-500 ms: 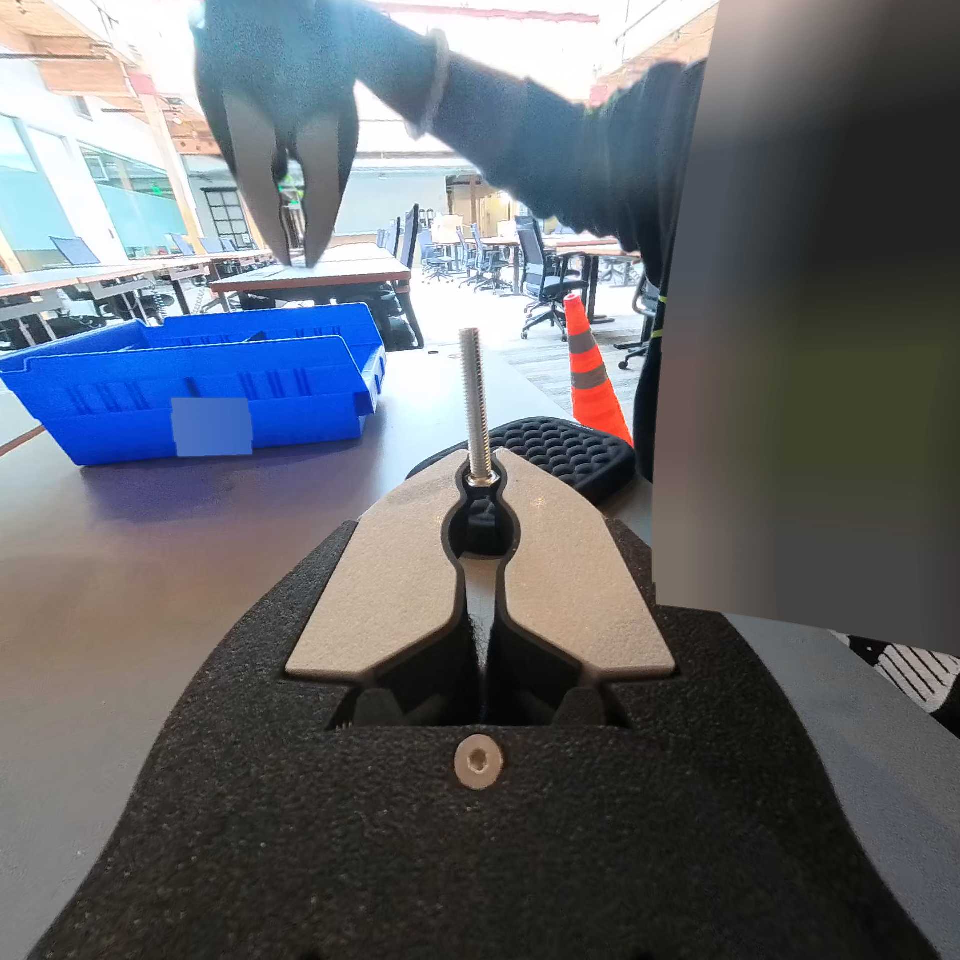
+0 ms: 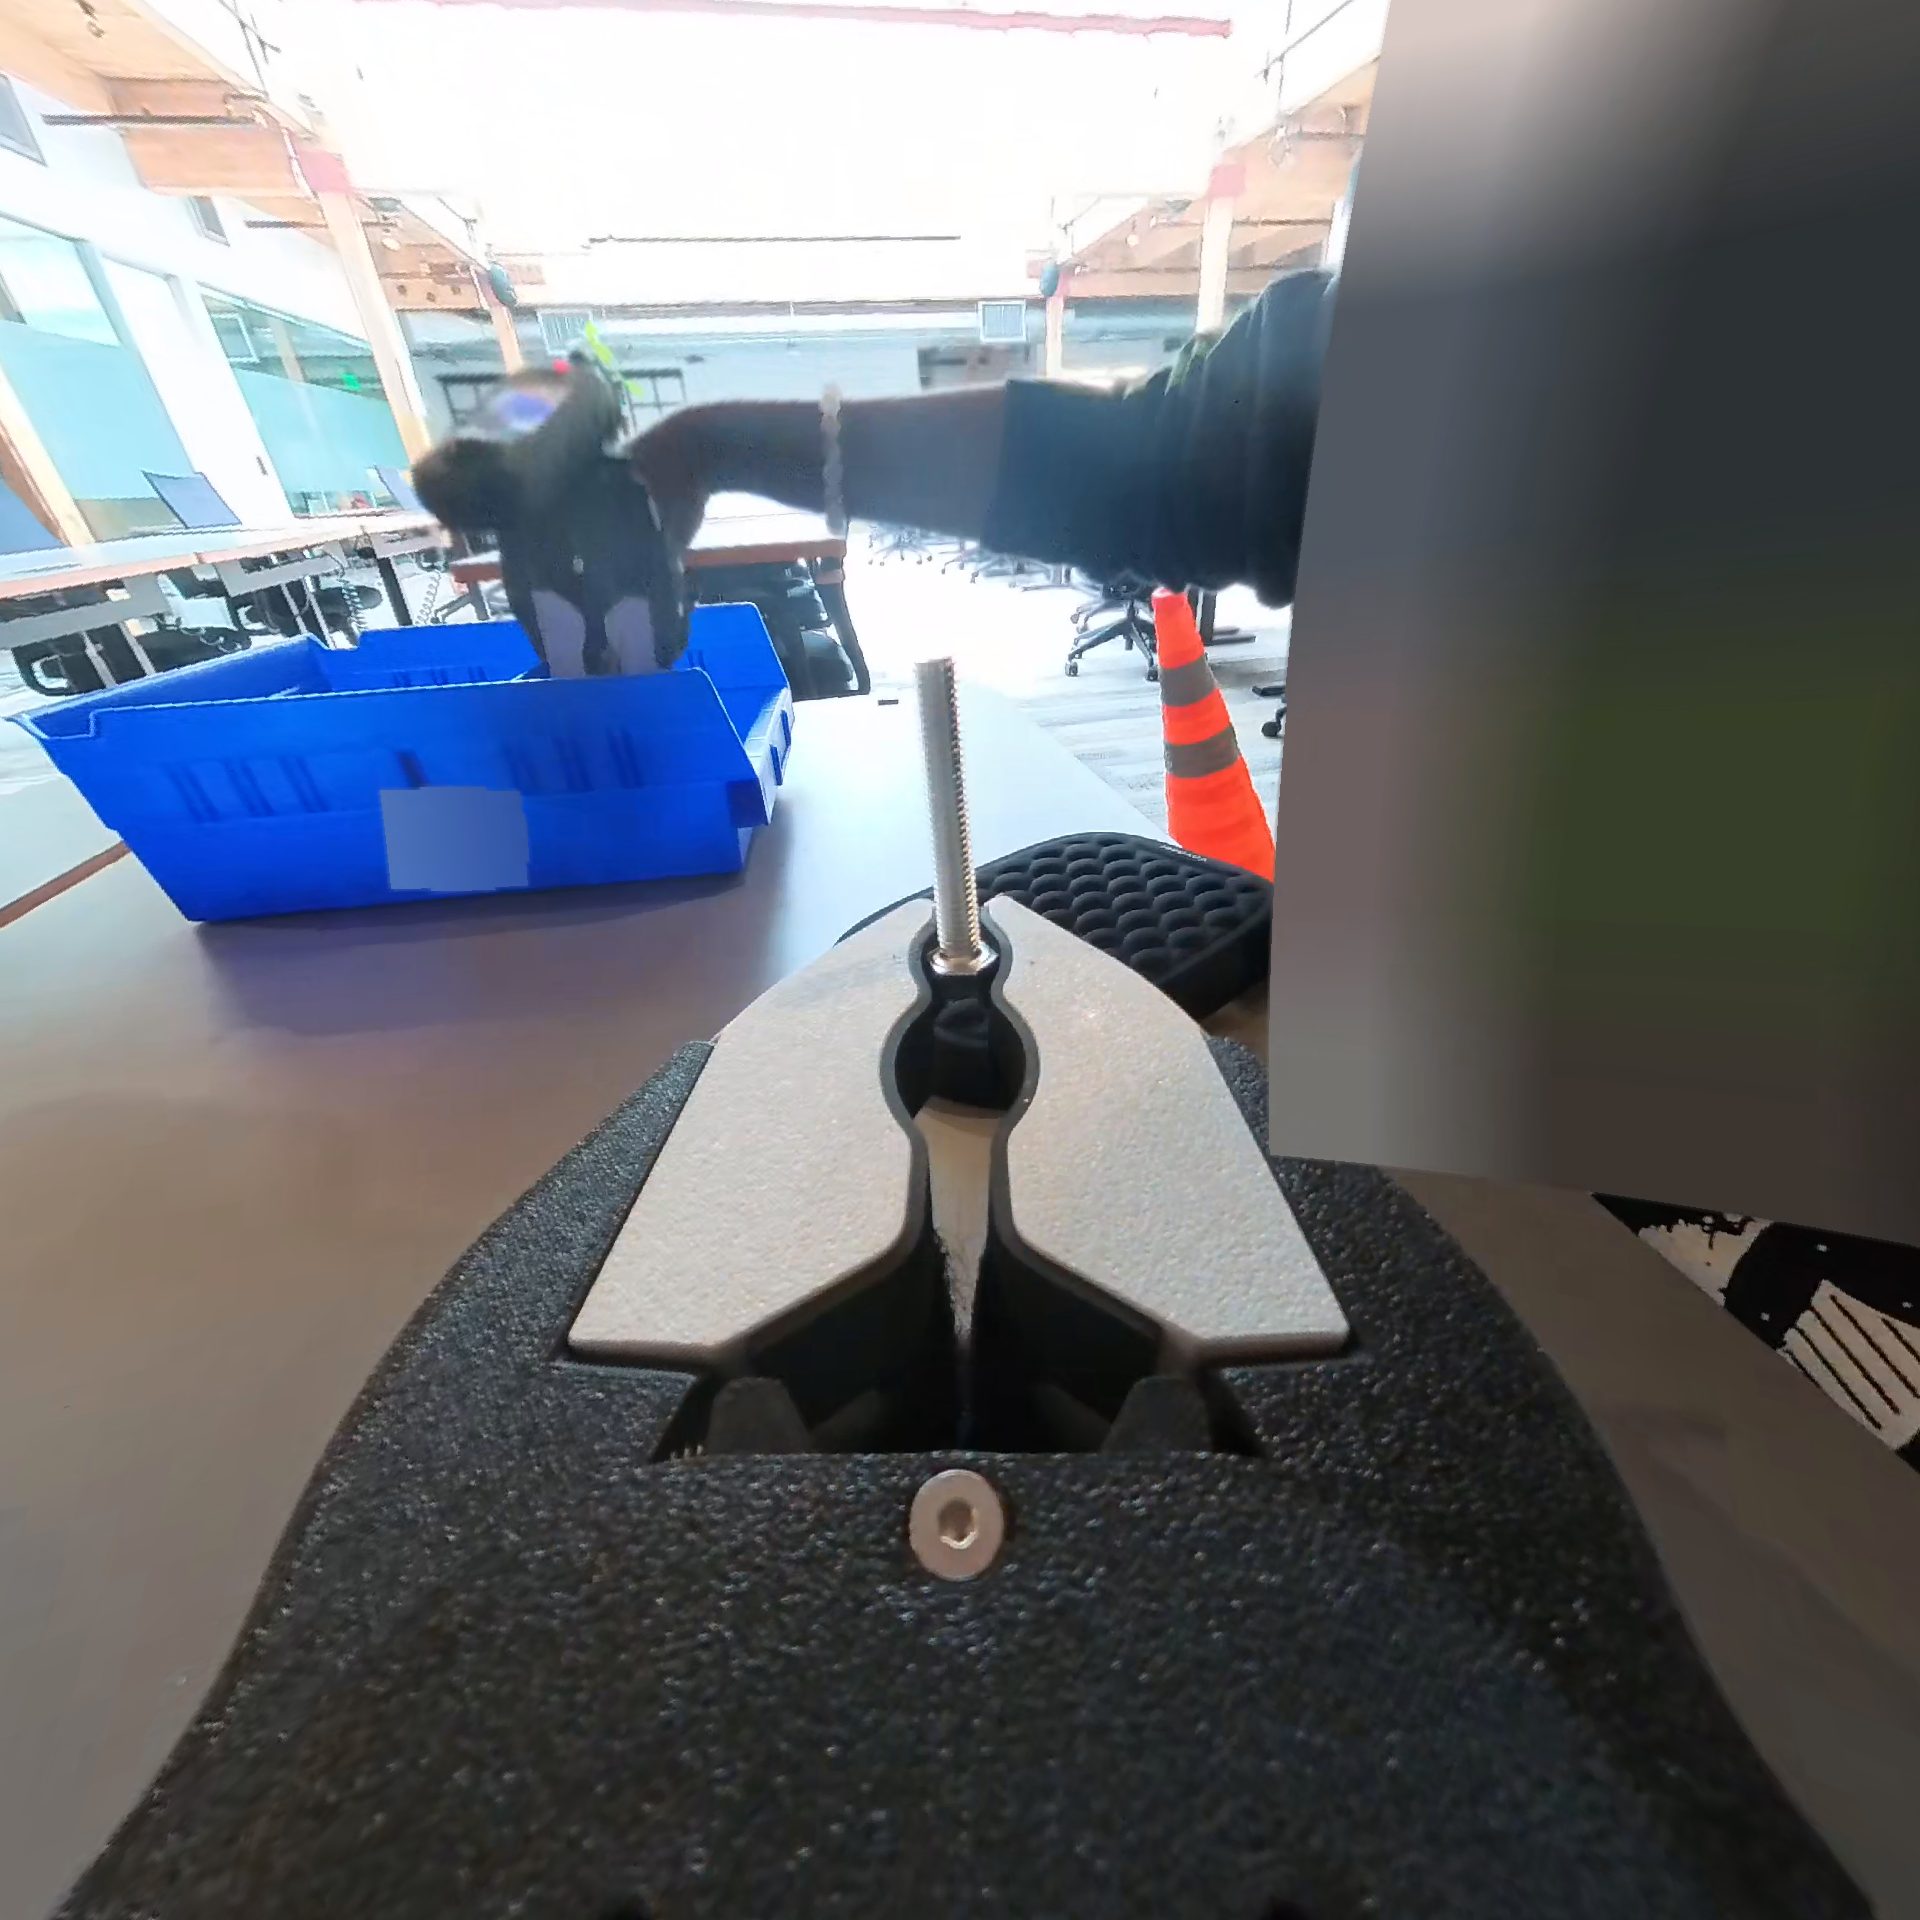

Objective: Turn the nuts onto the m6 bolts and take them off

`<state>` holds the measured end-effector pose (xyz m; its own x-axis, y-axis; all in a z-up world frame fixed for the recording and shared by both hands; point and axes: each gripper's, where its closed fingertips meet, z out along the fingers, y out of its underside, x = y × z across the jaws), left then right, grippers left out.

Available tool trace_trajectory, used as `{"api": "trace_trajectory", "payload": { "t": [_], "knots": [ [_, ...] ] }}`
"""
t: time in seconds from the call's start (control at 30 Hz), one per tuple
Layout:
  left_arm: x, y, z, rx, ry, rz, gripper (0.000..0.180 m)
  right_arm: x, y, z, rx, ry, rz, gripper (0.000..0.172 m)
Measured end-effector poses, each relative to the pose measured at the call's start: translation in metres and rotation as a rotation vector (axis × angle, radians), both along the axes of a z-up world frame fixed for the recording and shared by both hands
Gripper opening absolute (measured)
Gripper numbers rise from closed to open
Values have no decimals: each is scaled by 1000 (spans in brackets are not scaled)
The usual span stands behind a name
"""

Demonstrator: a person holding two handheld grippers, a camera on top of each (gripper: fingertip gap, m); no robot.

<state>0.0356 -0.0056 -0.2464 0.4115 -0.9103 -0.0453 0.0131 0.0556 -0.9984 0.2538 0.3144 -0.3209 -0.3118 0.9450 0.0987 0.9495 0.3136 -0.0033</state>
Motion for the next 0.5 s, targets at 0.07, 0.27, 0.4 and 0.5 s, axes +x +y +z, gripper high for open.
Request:
{"api": "trace_trajectory", "payload": {
  "t": [0.07,0.27,0.4,0.5],
  "knots": [
    [0,0,0,1,3,0,4,-1,1,-10,-8,2,-8,9],
    [0,0,0,-3,1,-4,4,-9,6,-23,-8,49,-26,9],
    [0,0,-1,-4,3,-3,4,-10,5,-26,-29,53,-31,9],
    [0,1,0,-11,-6,-3,4,-9,3,-29,-54,37,-41,9]
  ]
}}
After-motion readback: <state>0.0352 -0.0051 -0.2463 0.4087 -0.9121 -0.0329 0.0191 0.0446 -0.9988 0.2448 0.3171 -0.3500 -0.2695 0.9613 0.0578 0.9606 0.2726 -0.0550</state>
